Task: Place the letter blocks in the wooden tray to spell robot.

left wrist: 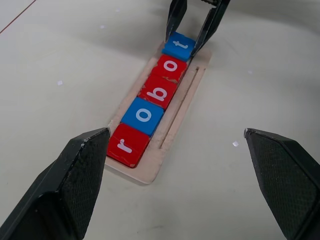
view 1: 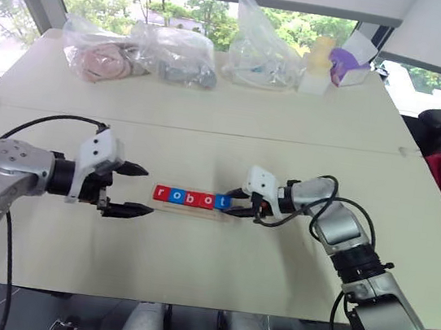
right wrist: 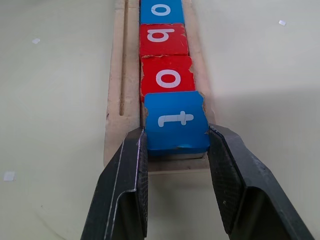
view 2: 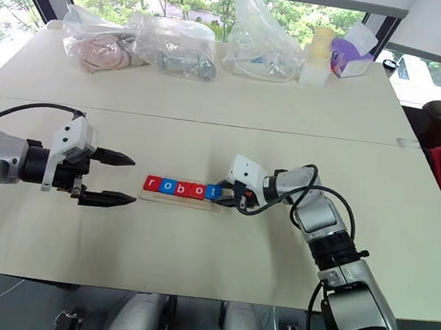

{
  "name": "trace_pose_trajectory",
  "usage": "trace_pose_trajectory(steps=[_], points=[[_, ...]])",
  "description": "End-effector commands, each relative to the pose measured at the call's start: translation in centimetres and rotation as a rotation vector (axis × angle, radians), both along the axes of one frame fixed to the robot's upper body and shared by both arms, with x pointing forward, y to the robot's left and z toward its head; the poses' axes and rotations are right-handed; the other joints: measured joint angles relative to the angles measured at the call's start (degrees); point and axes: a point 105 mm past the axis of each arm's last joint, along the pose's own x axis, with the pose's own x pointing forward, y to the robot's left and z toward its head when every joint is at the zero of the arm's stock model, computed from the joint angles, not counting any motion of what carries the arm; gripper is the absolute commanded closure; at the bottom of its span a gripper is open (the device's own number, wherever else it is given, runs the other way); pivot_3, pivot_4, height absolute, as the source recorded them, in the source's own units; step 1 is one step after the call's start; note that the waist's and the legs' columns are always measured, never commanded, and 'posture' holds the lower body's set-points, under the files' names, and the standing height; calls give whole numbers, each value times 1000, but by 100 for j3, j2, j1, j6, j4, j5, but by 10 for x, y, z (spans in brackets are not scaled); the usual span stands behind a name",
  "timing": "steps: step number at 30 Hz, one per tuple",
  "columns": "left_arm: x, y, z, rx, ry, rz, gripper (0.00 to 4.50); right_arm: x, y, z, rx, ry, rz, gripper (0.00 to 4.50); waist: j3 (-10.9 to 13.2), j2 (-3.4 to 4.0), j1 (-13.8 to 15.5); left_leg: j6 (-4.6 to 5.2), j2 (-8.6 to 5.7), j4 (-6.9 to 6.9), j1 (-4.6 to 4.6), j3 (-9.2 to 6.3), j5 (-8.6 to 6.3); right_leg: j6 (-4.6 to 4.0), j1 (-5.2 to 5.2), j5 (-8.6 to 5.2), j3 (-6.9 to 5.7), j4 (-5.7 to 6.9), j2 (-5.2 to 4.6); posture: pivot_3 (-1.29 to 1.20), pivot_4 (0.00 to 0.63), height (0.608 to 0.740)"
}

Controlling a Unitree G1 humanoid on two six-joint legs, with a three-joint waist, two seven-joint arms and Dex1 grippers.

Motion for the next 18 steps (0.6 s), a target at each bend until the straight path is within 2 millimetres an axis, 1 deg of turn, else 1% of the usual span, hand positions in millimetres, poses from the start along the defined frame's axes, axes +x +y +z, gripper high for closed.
trace_pose_trajectory(steps=[1, 9, 10, 11, 13, 14, 16, 18], points=[[0, -1, 8, 8, -45, -10, 0, -4, 9, 6, 6, -23, 37, 3377, 0, 0, 1, 0, 0, 0, 0, 0, 0, 0, 0, 0, 0, 0, 0, 0, 150, 735], [1, 0, 5, 19, -49, -4, 0, -6, 14, 4, 12, -5, 43, 3377, 0, 0, -1, 0, 0, 0, 0, 0, 0, 0, 0, 0, 0, 0, 0, 0, 150, 735], [1, 0, 5, 21, -50, -2, 0, -5, 14, 5, 15, -7, 39, 2577, 0, 0, -1, 0, 0, 0, 0, 0, 0, 0, 0, 0, 0, 0, 0, 0, 150, 735], [2, 0, 4, 22, -51, -1, 0, -3, 15, 6, 20, -15, 28, 2319, 0, 0, -2, 0, 0, 0, 0, 0, 0, 0, 0, 0, 0, 0, 0, 0, 150, 735], [3, 1, 4, 25, -52, 1, 0, 2, 15, 10, 35, -32, 5, 1432, 0, 0, 0, 0, 0, 0, 0, 0, 0, 0, 0, 0, 0, 0, 1, 0, 150, 735], [3, 1, 4, 26, -53, 1, 0, 4, 15, 13, 42, -40, -3, 739, 0, 0, 0, 0, 0, 0, 0, 0, 0, 0, 0, 0, 0, 0, 0, 0, 150, 735], [4, 2, 3, 29, -55, 3, 0, 7, 13, 20, 61, -59, -23, 98, 0, 0, 5, 0, 0, 0, 0, 0, 0, 0, 0, 0, 0, 0, 0, 0, 150, 735], [4, 2, 3, 30, -55, 4, 0, 9, 10, 28, 83, -69, -32, 98, 0, 0, 6, 0, 0, 0, 0, 0, 0, 0, 0, 0, 0, 0, -1, 0, 150, 735]])
